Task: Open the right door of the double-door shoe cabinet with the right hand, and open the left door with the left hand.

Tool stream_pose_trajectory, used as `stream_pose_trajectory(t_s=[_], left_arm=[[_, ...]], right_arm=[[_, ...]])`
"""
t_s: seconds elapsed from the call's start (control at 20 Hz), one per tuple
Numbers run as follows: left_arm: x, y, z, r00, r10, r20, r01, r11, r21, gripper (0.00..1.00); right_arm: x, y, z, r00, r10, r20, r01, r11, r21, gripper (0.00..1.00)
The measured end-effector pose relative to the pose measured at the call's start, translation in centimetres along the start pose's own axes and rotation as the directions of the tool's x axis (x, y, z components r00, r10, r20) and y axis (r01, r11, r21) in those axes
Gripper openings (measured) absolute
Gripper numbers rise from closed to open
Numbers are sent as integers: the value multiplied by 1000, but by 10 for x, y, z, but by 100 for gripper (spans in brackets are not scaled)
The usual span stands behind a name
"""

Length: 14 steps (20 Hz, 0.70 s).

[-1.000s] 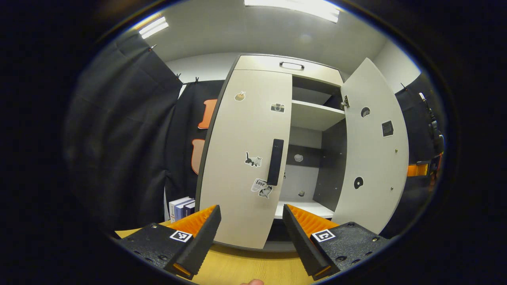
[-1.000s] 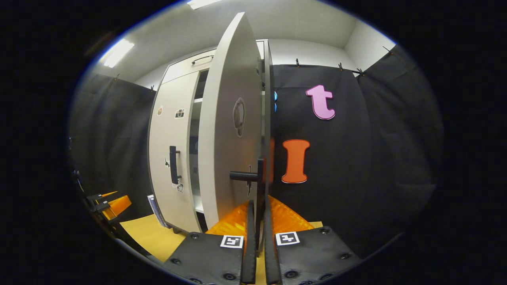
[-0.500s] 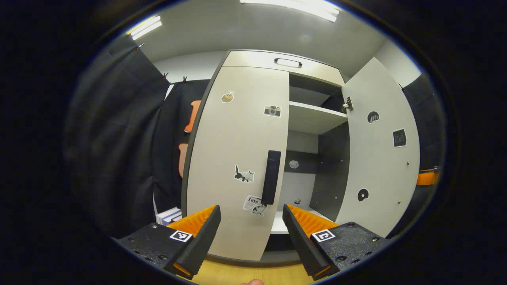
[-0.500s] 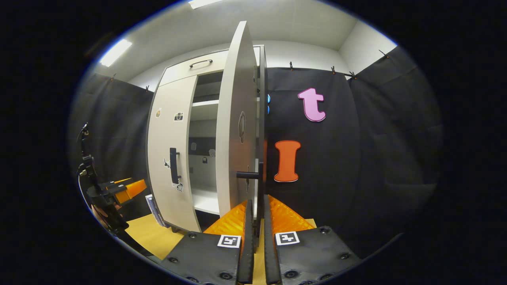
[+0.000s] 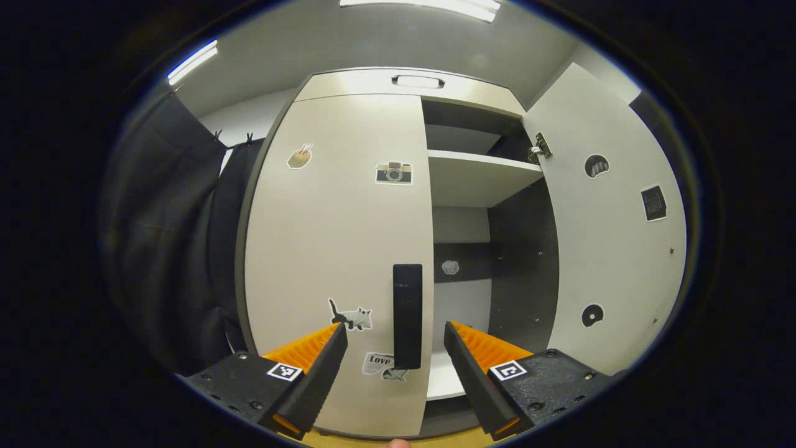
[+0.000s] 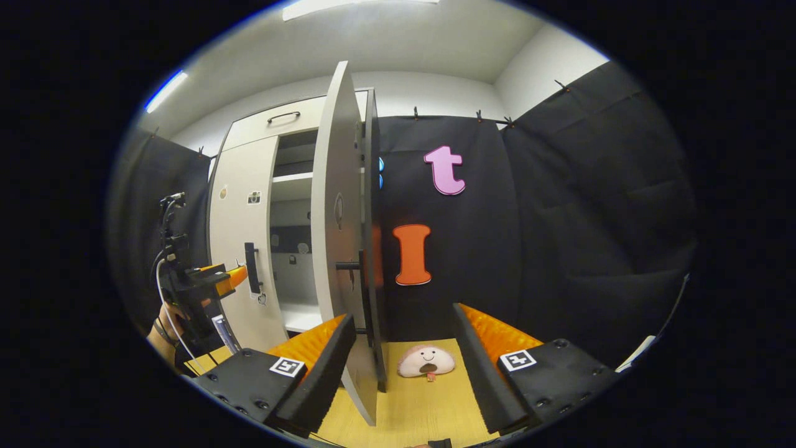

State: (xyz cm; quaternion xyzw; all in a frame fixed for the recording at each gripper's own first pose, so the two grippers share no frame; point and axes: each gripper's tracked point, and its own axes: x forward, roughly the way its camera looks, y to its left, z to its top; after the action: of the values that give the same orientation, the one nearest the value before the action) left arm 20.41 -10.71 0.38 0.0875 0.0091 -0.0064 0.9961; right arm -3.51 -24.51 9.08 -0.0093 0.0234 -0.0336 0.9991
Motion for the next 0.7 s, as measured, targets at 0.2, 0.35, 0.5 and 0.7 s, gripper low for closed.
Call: stream_pose_trajectory(t_s=[0.2,0.35,0.5,0.7], left_arm=[[33,-4,4,1000,12,25,-14,998,56,92],[51,-8,-1,1000,3,14,-3,1000,30,94],[59,-3,-12,1000,20,-19,-20,1000,20,89],[60,-7,-8,1000,-18,-11,18,999,27,72]], right_arm=[[-13,-17,-7,999,-40,-20,40,999,-1,94],[-18,-23,-9,998,-60,-21,60,998,0,99],[-18,-22,-7,999,-48,-6,48,999,6,99],[-21,-34,-9,996,-87,-13,87,996,-1,94]])
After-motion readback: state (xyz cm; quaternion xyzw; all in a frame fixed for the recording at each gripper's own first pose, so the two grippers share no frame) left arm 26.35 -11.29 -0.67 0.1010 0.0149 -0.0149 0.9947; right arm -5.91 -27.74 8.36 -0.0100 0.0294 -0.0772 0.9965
